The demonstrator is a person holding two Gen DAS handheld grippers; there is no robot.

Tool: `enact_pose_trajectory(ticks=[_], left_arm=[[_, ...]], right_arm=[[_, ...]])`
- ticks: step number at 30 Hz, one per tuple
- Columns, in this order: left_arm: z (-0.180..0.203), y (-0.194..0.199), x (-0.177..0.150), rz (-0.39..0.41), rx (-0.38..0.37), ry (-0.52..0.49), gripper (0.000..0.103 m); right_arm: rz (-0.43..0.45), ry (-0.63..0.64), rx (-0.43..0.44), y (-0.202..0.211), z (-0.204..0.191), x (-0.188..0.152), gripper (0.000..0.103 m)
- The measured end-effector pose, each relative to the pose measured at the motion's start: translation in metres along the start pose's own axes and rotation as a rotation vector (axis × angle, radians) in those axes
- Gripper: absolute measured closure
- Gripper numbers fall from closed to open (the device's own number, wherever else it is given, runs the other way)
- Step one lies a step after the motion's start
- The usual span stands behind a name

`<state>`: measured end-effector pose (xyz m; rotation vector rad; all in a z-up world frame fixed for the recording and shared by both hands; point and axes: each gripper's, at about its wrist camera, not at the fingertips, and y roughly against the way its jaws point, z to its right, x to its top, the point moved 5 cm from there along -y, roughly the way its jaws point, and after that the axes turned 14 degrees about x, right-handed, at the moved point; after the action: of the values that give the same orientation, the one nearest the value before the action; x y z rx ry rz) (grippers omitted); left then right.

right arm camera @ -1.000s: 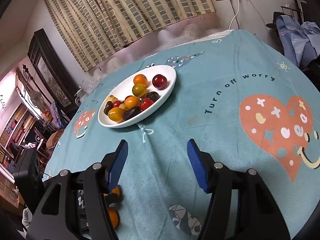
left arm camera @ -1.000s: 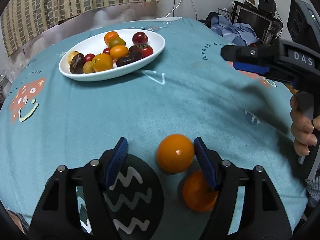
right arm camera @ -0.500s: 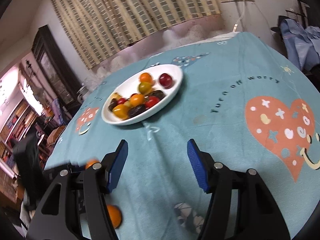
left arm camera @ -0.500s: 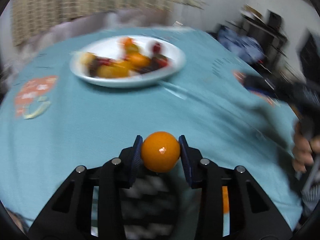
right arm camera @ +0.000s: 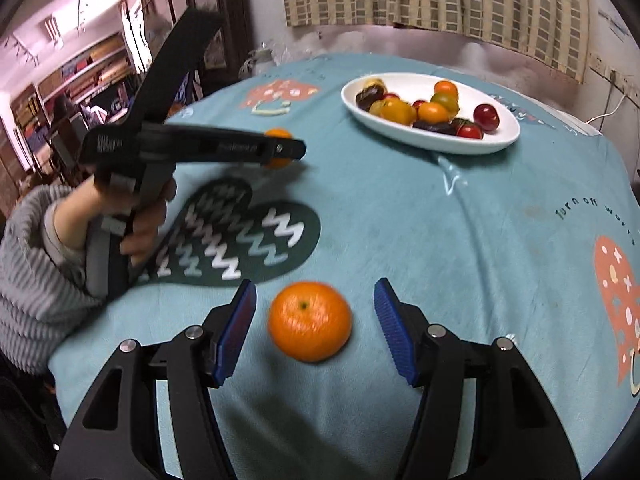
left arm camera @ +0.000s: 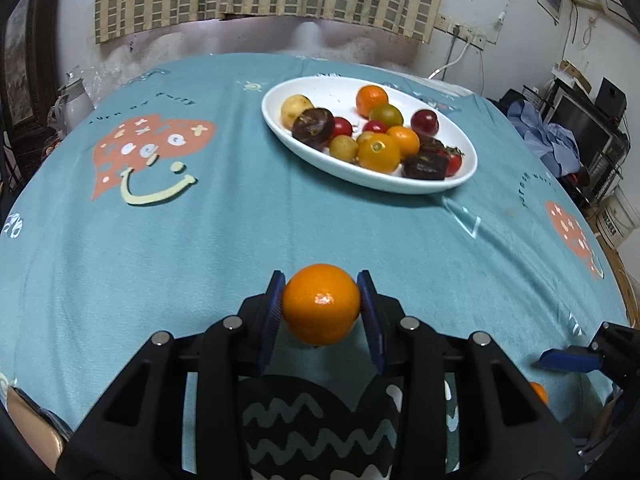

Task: Organize fruits
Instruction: 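Grasp a tangerine with the left tool while the right tool grasps another tangerine, then carry both tangerines onto the white plate and release them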

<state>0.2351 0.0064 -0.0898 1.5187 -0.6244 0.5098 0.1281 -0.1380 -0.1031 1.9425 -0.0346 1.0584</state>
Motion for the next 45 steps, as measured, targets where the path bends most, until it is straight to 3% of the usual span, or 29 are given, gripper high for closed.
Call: enact_pose_trajectory(ticks=[4, 7, 10, 14, 17, 21, 27, 32, 37, 39, 40, 41, 45], left_arm=[[0.003, -0.004, -0.006, -0.019, 0.016, -0.025, 0.065], [0.007, -0.009, -0.009, -0.031, 0.032, -0.044, 0.065], [0.011, -0.013, -0.012, -0.028, 0.061, -0.079, 0.065], [0.012, -0.008, -0.010, -0.008, 0.038, -0.070, 0.065], [0.014, 0.006, -0.002, 0.045, 0.030, -0.070, 0.065], [0.020, 0.018, 0.027, 0.083, 0.005, -0.061, 0.065], [0.029, 0.005, 0.099, 0.107, 0.005, -0.049, 0.065], [0.037, -0.043, 0.142, 0.063, 0.013, -0.036, 0.065], [0.042, -0.089, 0.162, 0.022, 0.025, -0.027, 0.065], [0.044, -0.099, 0.165, 0.028, 0.034, -0.020, 0.061], [0.045, -0.099, 0.167, 0.043, 0.045, -0.017, 0.046], [0.044, -0.098, 0.169, 0.056, 0.053, -0.014, 0.037], [0.039, -0.074, 0.163, 0.094, 0.060, -0.028, 0.037]], right_arm=[[-0.048, 0.019, -0.028, -0.016, -0.007, -0.009, 0.041], [-0.056, 0.019, -0.019, -0.020, -0.007, -0.012, 0.055], [-0.052, 0.026, -0.012, -0.022, -0.010, -0.011, 0.058], [-0.010, 0.001, -0.002, -0.017, -0.006, -0.007, 0.059], [0.079, -0.044, -0.015, 0.002, 0.008, 0.003, 0.059], [0.158, -0.113, -0.066, 0.020, 0.036, 0.029, 0.059], [0.270, -0.172, -0.169, 0.030, 0.087, 0.109, 0.059], [0.269, -0.207, -0.197, 0.000, 0.129, 0.141, 0.059], [0.230, -0.205, -0.226, -0.035, 0.156, 0.152, 0.059], [0.227, -0.202, -0.222, -0.044, 0.162, 0.153, 0.058], [0.221, -0.202, -0.223, -0.046, 0.163, 0.153, 0.052], [0.232, -0.198, -0.234, -0.042, 0.163, 0.153, 0.043], [0.325, -0.166, -0.246, -0.010, 0.146, 0.158, 0.041]])
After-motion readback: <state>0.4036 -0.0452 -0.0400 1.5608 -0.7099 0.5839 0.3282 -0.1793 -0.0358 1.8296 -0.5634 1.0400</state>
